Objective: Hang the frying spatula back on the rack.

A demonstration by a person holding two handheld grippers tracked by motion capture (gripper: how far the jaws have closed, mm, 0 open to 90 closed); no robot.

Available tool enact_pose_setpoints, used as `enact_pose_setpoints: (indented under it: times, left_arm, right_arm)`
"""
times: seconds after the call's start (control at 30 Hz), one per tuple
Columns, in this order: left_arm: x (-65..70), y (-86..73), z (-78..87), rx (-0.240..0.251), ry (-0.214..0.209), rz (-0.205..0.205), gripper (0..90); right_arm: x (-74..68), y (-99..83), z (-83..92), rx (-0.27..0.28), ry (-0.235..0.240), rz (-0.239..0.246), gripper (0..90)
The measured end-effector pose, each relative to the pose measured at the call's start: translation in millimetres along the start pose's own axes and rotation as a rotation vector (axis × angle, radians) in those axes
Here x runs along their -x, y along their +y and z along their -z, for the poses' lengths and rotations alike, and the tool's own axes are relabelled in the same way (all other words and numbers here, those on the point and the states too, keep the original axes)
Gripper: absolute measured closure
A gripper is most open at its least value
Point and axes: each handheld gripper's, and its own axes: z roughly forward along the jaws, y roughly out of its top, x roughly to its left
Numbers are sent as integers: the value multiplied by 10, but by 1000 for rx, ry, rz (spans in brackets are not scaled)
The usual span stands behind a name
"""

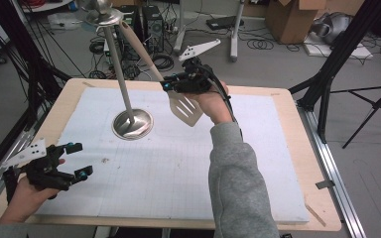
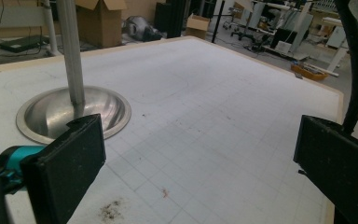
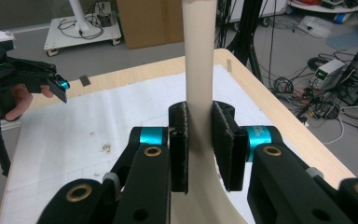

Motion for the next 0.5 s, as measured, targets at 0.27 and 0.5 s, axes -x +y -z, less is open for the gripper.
enact_pose_setpoints:
  times: [0.27,0.5]
  left_arm:
    - [3,-1,10,3,2,2,25]
    - [0,-6,16,0,3,1,25]
  right_arm:
    - [-2,-4,-65,-4,0,-6,774]
    - [2,-10,-118,-3,-4,-3,774]
